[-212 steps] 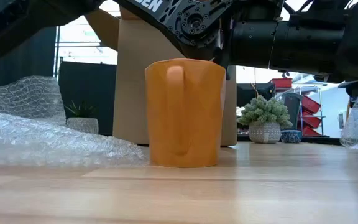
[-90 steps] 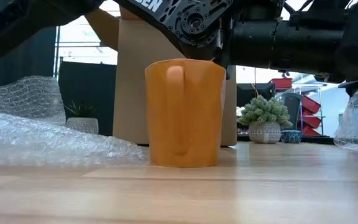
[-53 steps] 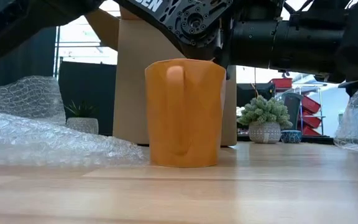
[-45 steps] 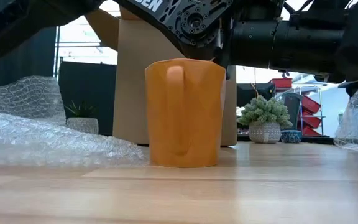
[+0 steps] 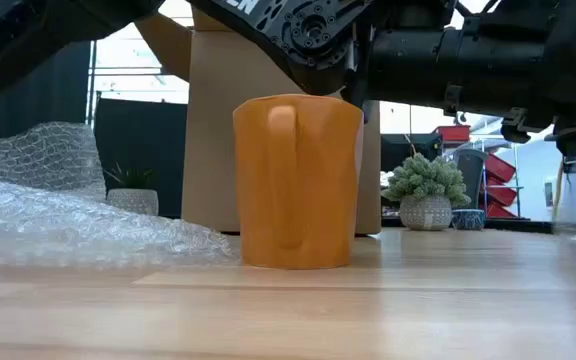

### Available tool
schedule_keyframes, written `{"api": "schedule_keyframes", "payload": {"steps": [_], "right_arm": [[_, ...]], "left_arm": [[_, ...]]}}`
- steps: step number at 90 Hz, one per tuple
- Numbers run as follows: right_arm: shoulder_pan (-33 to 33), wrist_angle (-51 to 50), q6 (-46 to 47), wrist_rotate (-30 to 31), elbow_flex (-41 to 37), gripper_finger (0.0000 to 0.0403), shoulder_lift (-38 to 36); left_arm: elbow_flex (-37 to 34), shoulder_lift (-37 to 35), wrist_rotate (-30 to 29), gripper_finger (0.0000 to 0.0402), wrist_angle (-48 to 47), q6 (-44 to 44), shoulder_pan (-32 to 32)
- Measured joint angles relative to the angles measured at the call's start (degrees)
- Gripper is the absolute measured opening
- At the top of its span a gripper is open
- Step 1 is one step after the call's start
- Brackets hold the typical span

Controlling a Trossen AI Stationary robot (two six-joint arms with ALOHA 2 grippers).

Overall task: Wrap mug
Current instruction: Wrap the pink mug with the transparent bubble wrap

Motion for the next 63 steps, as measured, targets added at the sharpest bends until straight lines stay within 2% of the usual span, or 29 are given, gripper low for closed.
{"api": "schedule_keyframes", "payload": {"steps": [18,28,48,63], "right_arm": [[-2.0,4.1,-3.5,0.8,0.0,0.0,2.5],[-2.9,2.8,-5.4,-1.4,0.0,0.0,3.7],[-2.7,1.5,-6.6,-2.2,0.1,0.0,3.8],[-1.5,-1.7,-9.1,-2.2,4.1,0.0,3.7]], "left_arm": [[-0.5,-2.1,-1.8,0.0,-13.6,-1.3,-0.1],[-0.5,-3.8,-4.5,0.0,-14.8,-1.3,-0.3],[-0.2,-4.1,-5.0,0.0,-14.3,-1.2,-0.5],[-0.2,-4.2,-4.8,0.0,-13.5,-1.0,-0.3]]}}
